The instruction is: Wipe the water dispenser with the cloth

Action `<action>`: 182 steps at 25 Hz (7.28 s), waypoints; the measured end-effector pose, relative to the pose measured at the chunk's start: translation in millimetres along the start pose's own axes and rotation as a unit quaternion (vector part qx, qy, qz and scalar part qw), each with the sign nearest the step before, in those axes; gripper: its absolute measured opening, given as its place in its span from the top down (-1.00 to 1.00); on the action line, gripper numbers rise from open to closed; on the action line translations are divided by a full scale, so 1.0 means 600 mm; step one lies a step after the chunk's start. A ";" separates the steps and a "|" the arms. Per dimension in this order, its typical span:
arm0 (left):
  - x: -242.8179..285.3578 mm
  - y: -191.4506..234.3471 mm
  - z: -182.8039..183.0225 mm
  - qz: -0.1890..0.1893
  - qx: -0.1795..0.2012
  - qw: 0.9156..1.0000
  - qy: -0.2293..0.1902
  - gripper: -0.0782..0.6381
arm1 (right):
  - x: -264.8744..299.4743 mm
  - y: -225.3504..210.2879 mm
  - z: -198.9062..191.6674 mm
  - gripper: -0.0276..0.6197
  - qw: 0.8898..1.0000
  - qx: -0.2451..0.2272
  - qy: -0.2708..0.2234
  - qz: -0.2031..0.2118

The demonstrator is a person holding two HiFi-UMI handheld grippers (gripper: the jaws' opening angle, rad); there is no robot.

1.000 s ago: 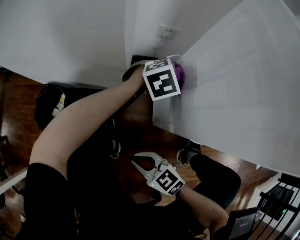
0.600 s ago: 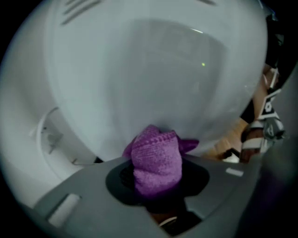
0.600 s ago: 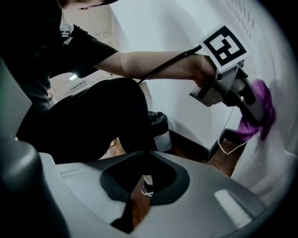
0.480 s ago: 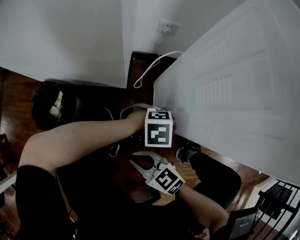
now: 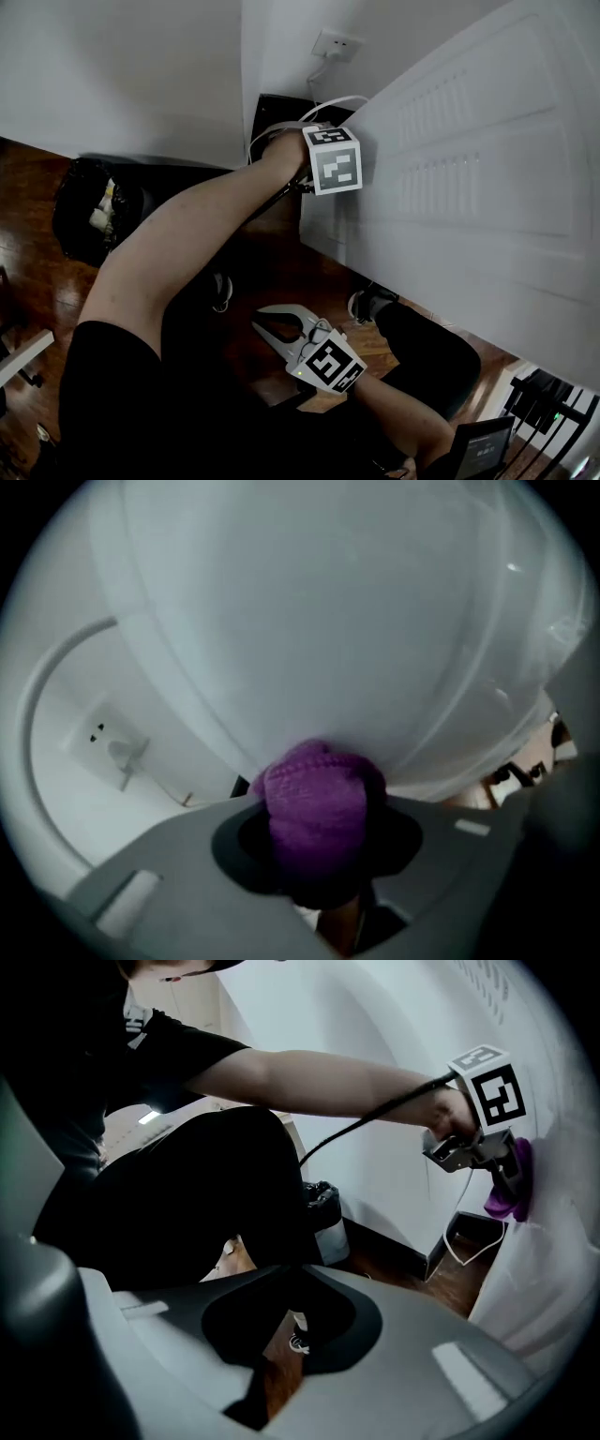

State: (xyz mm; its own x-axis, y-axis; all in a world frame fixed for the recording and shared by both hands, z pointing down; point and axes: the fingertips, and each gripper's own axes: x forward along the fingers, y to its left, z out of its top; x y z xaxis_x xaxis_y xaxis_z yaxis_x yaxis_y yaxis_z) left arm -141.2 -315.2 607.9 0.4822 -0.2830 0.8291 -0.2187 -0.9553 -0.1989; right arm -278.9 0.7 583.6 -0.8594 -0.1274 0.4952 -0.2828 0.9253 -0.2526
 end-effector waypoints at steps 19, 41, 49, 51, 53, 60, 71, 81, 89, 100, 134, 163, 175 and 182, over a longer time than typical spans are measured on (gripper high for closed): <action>0.093 -0.245 -0.077 -0.143 0.001 0.989 -0.024 0.34 | 0.004 -0.017 -0.008 0.82 0.999 0.052 -0.006 -0.002; 0.152 -0.378 -0.142 -0.214 0.049 0.975 -0.011 0.34 | -0.006 -0.031 0.011 0.82 0.988 0.147 -0.044 0.012; 0.230 -0.081 -0.146 -0.037 0.015 0.999 0.022 0.33 | -0.004 -0.035 0.001 0.82 0.986 0.158 -0.045 0.007; 0.238 -0.020 -0.149 0.003 0.022 0.999 0.045 0.33 | -0.009 -0.039 0.002 0.82 0.984 0.169 -0.051 0.004; 0.249 0.013 -0.148 0.025 0.044 0.996 0.070 0.33 | -0.018 -0.041 0.006 0.82 0.981 0.187 -0.059 0.007; 0.265 0.011 -0.154 0.039 0.045 0.996 0.072 0.33 | -0.028 -0.040 0.025 0.82 0.966 0.244 -0.089 0.021; 0.307 -0.329 -0.225 -0.144 0.050 0.983 0.099 0.31 | -0.025 -0.043 0.018 0.82 0.968 0.236 -0.086 0.012; 0.247 -0.064 -0.151 -0.007 0.034 0.999 0.039 0.33 | -0.034 -0.053 0.019 0.82 0.958 0.269 -0.103 0.002; 0.161 -0.246 -0.156 -0.096 0.184 0.978 0.035 0.33 | -0.054 -0.035 -0.004 0.84 0.981 0.177 -0.083 -0.019; 0.223 -0.321 -0.183 -0.064 0.042 0.992 0.096 0.33 | -0.166 0.044 -0.020 0.85 0.968 0.205 -0.145 0.005; -0.775 -0.475 0.335 0.327 -0.255 0.771 -0.483 0.31 | -0.618 0.105 0.087 0.86 0.940 0.028 -0.285 -0.188; -0.575 -0.730 0.391 0.323 -0.255 0.793 -0.450 0.31 | -0.792 0.194 0.083 0.86 0.894 -0.072 -0.346 -0.276; -0.615 -0.766 0.412 0.326 -0.243 0.787 -0.465 0.31 | -0.796 0.228 0.085 0.86 0.888 -0.100 -0.326 -0.308; -0.614 -0.769 0.407 0.328 -0.243 0.787 -0.463 0.31 | -0.796 0.233 0.081 0.86 0.889 -0.100 -0.325 -0.307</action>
State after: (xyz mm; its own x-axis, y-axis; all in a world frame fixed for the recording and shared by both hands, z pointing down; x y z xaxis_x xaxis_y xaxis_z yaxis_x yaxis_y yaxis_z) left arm -10.5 209.0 266.6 0.4932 -0.8571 -0.1487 -0.8679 -0.4965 -0.0164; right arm 71.6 173.5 271.4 -0.6524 -0.7494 -0.1133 -0.7578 0.6470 0.0844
